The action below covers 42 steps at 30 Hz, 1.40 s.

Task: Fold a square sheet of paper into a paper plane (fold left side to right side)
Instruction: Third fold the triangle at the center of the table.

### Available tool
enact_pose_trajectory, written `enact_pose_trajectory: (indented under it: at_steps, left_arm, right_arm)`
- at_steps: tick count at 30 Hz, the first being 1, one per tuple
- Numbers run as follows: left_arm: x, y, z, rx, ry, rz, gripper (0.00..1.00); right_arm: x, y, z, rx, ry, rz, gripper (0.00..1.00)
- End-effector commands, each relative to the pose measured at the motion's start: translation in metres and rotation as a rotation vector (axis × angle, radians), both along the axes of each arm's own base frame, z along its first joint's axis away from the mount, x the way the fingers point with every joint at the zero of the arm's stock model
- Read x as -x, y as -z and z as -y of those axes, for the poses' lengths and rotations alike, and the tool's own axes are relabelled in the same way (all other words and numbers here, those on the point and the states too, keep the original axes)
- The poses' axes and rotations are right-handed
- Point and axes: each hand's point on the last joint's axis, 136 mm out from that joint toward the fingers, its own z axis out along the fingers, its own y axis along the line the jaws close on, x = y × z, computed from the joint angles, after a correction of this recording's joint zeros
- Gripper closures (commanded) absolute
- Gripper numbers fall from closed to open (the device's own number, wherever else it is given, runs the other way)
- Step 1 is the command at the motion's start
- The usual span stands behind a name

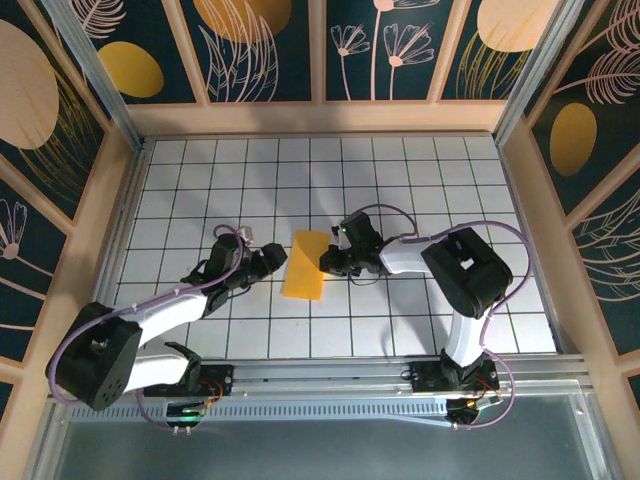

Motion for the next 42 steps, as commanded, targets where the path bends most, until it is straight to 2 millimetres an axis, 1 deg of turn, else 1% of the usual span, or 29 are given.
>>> enact_pose_trajectory:
  at_steps: [1,6,11,14,20,31,37,42]
  left_arm:
    - [0.004,0.001,0.017,0.014,0.115,-0.021,0.37]
    - [0.007,0.017,0.031,-0.025,0.178,-0.072,0.38]
    - [0.009,0.035,0.034,-0.111,0.195,-0.124,0.36]
    - [0.009,0.042,0.038,-0.129,0.205,-0.14,0.36]
    - [0.008,0.049,0.046,-0.135,0.232,-0.158,0.4]
    - [0.009,0.049,0.057,-0.104,0.262,-0.159,0.54]
    - [0.005,0.045,0.055,-0.106,0.235,-0.141,0.53]
    - [0.002,0.037,0.057,-0.077,0.221,-0.122,0.54]
  right_arm:
    - [0.01,0.024,0.024,0.137,-0.022,-0.019,1.0]
    - [0.013,0.024,0.032,0.149,-0.05,-0.001,1.0]
    - [0.014,0.022,0.035,0.168,-0.081,0.024,1.0]
    - [0.014,0.021,0.036,0.175,-0.092,0.029,1.0]
    - [0.012,0.021,0.036,0.176,-0.091,0.036,1.0]
    - [0.011,0.022,0.039,0.186,-0.087,0.04,1.0]
    - [0.011,0.022,0.04,0.187,-0.084,0.038,1.0]
    - [0.011,0.021,0.04,0.185,-0.087,0.044,1.0]
